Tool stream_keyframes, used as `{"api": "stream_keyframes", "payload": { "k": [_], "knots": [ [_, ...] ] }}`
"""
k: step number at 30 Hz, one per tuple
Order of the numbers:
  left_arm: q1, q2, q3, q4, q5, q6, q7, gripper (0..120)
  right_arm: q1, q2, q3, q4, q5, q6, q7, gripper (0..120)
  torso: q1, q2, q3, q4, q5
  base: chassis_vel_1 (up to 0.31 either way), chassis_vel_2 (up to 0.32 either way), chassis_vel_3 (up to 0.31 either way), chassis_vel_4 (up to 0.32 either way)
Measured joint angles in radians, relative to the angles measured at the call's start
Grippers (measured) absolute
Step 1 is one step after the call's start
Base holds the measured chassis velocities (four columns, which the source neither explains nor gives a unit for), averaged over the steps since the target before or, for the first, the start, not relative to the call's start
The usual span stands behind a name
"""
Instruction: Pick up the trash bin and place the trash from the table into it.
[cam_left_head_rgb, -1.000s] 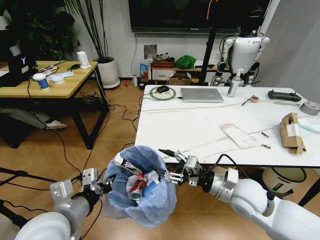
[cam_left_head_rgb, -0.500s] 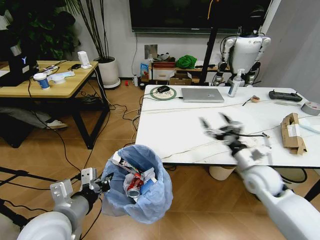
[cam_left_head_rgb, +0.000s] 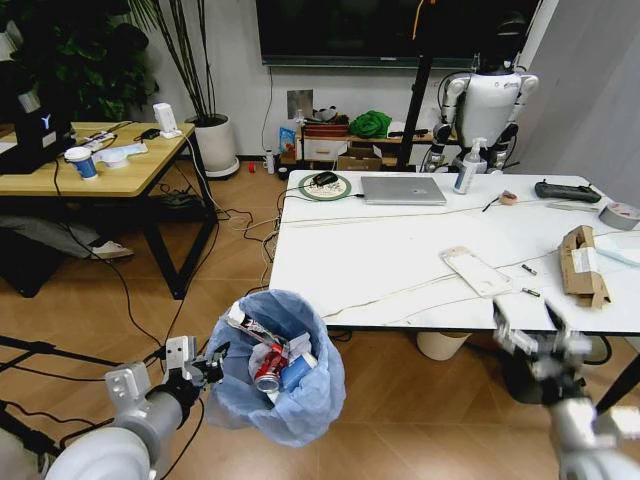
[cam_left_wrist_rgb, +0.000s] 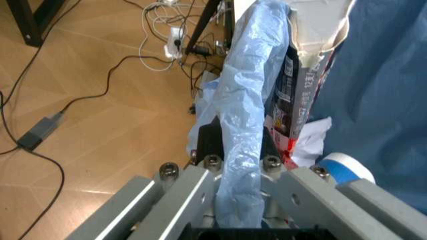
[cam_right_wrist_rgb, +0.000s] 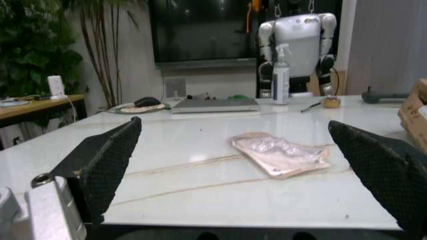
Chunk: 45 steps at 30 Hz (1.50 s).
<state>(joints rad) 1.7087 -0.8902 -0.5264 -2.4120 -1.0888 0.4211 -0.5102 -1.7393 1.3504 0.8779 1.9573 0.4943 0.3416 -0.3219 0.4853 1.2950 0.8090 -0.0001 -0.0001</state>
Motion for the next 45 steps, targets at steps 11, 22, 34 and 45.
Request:
{"api": "stream_keyframes", "payload": {
  "k": [11,22,34,45],
  "knots": [
    [0.057,-0.020,0.021,-0.013,0.024,-0.007,-0.004,0,-0.050,0.063,-0.014,-0.007,-0.026,0.037,-0.067,100,0.000,0.000,0.000,0.0001,0.0000,0.000,0.000,0.000,0.000],
    [0.130,0.011,0.026,-0.039,0.016,0.001,-0.023,0,-0.022,0.063,-0.022,-0.061,-0.023,0.042,-0.074,100,0.000,0.000,0.000,0.0003,0.0002,0.000,0.000,0.000,0.000],
    [0.113,-0.014,0.023,-0.032,0.024,-0.001,-0.016,0,0.013,0.074,-0.039,-0.089,0.002,0.029,-0.081,100,0.000,0.000,0.000,0.0002,0.0001,0.000,0.000,0.000,0.000],
    [0.097,-0.025,0.037,-0.014,0.026,-0.003,-0.013,0,0.028,0.083,-0.037,-0.101,0.019,0.028,-0.087,100,0.000,0.000,0.000,0.0002,0.0001,-0.026,-0.022,0.022,0.024]
  ]
}}
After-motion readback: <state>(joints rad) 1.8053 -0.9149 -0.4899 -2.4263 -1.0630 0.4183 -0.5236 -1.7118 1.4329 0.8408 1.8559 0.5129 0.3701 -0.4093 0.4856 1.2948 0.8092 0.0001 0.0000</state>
